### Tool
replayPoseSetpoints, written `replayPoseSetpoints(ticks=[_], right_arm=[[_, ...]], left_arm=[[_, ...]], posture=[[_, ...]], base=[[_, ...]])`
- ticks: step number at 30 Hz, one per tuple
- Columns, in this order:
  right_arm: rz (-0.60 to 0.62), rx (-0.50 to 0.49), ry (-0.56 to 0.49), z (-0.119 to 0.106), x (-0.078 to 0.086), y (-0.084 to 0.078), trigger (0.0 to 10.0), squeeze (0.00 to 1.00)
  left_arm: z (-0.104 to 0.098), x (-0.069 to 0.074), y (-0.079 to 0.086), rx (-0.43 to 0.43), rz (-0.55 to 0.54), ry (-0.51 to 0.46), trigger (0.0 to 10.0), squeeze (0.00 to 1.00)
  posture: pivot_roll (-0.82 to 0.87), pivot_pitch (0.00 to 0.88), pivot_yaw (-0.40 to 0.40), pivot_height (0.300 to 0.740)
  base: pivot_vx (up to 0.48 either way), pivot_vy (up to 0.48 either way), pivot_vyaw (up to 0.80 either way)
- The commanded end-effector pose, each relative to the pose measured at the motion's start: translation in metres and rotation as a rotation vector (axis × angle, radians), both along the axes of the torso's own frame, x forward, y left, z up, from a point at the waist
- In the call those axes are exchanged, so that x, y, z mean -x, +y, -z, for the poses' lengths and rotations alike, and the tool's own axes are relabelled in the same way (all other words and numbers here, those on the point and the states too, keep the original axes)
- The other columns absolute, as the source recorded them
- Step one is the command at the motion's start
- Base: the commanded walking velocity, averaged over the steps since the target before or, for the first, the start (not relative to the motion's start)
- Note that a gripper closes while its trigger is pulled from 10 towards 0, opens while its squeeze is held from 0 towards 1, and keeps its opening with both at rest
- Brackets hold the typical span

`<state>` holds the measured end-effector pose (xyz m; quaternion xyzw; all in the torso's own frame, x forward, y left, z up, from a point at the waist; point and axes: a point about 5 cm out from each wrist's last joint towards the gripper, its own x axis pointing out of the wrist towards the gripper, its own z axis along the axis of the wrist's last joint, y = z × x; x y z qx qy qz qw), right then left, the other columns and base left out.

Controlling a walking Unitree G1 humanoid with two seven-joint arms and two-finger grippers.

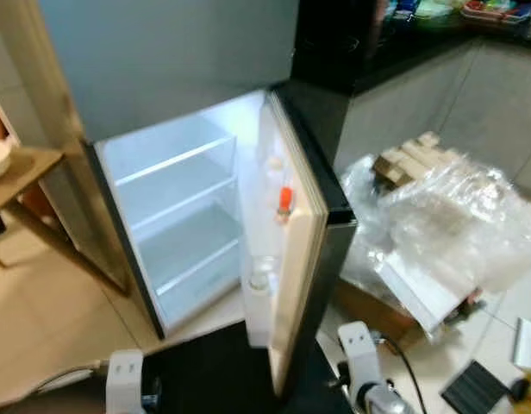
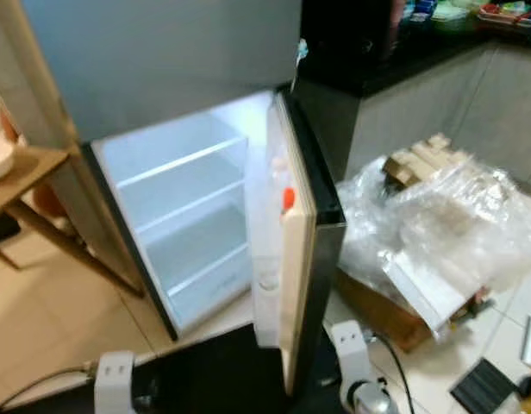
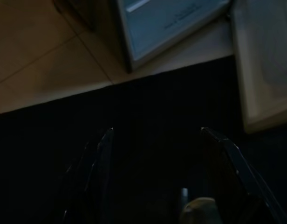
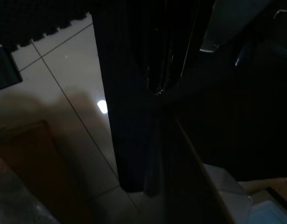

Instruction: Restocking fridge

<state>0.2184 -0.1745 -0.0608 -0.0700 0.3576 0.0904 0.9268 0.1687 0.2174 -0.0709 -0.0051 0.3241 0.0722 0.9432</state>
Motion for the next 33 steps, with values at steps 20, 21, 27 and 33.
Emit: replayPoseSetpoints(ticks=[20, 21, 27, 33], right_arm=[[-0.007, -0.004, -0.006, -0.0005, -0.0008, 0.0019, 10.0, 0.0], [-0.005, -0.002, -0.007, -0.0007, -0.0009, 0.0012, 10.0, 0.0], [0.002, 0.002, -0.011, -0.0014, -0.0016, -0.0014, 10.0, 0.0], [0.013, -0.008, -0.027, -0.0044, -0.0061, -0.0025, 10.0, 0.0]], left_arm=[[0.0013, 0.0018, -0.0011, 0.008, 0.004, 0.006, 10.0, 0.0], [0.0011, 0.0017, -0.0001, 0.006, -0.007, 0.005, 10.0, 0.0], [-0.0001, 0.0004, 0.0024, -0.003, -0.016, -0.002, 10.0, 0.0], [-0.0038, -0.0022, 0.0041, -0.005, -0.01, -0.041, 10.0, 0.0]], posture=[[-0.1, 0.033, -0.022, 0.74], [-0.1, 0.033, -0.022, 0.74], [-0.1, 0.034, -0.022, 0.74], [-0.1, 0.038, -0.021, 0.74]], base=[[0.0, -0.168, 0.0], [0.0, 0.0, 0.0], [0.0, 0.0, 0.0], [0.0, 0.0, 0.0]])
